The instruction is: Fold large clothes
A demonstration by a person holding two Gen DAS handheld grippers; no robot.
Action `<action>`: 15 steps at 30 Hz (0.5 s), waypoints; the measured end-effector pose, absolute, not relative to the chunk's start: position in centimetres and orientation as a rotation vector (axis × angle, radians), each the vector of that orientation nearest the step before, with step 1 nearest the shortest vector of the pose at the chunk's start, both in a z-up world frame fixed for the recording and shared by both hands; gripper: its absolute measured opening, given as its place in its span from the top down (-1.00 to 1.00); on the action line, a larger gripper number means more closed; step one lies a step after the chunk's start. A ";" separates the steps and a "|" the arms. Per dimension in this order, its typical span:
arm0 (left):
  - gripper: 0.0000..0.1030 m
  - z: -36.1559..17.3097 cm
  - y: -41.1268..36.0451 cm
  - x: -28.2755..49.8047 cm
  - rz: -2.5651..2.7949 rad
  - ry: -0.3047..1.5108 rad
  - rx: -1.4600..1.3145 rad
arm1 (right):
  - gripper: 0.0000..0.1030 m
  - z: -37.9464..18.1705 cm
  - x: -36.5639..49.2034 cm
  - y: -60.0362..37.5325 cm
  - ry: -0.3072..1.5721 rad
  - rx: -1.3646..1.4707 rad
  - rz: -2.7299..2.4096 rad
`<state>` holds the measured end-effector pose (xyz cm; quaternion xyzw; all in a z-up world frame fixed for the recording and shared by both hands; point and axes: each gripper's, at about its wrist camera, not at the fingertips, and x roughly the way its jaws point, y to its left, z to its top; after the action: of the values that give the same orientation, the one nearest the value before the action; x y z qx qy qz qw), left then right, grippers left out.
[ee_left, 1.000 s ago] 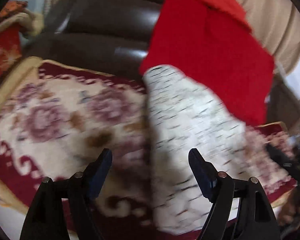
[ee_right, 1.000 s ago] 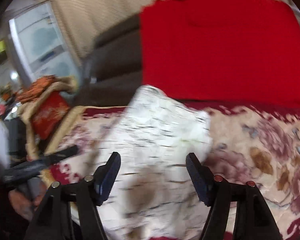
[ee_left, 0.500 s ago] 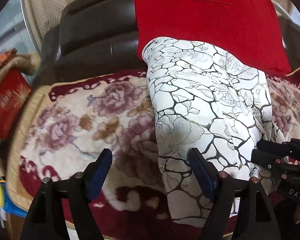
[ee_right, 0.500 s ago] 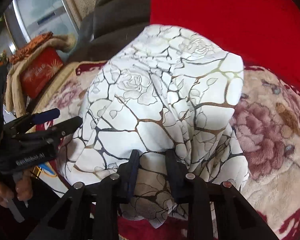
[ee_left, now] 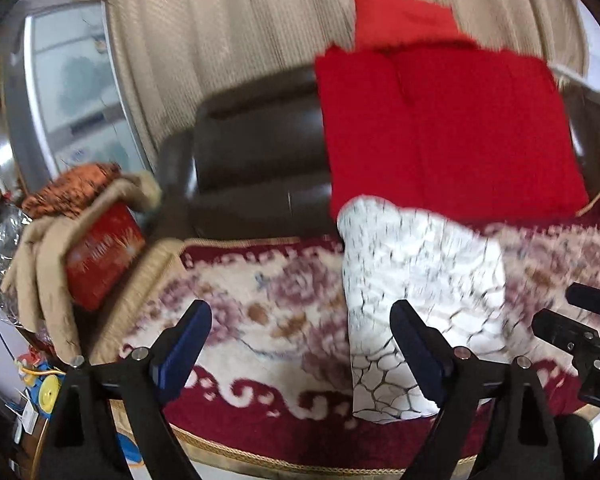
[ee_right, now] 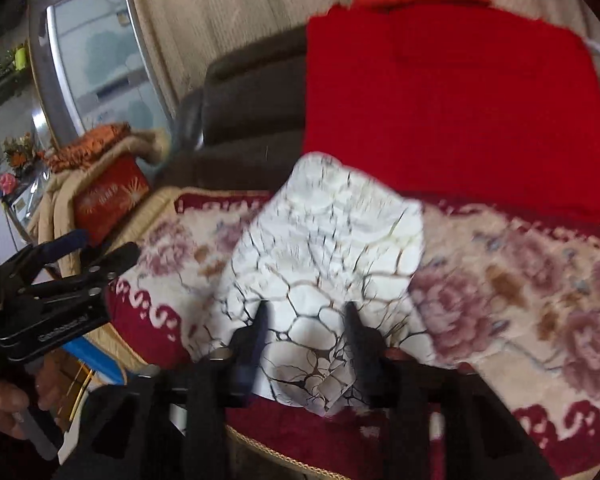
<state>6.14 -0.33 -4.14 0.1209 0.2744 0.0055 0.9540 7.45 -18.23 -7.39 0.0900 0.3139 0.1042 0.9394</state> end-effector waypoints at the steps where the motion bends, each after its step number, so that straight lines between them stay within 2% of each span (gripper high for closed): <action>1: -0.79 -3.3 -0.2 5.4 0.013 0.537 0.239 | -0.52 -6.5 6.6 -18.4 0.611 0.197 0.205; 4: -0.90 -1.0 0.3 3.7 0.023 0.488 0.216 | -0.52 -4.7 5.7 -17.8 0.585 0.189 0.179; 15: -0.98 3.8 1.8 -1.4 0.066 0.400 0.172 | -0.52 1.2 0.1 -16.4 0.517 0.184 0.140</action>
<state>-1.41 1.81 3.75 0.0855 0.1982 0.0326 0.9759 0.10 -16.41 1.17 0.0909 0.2553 0.0691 0.9601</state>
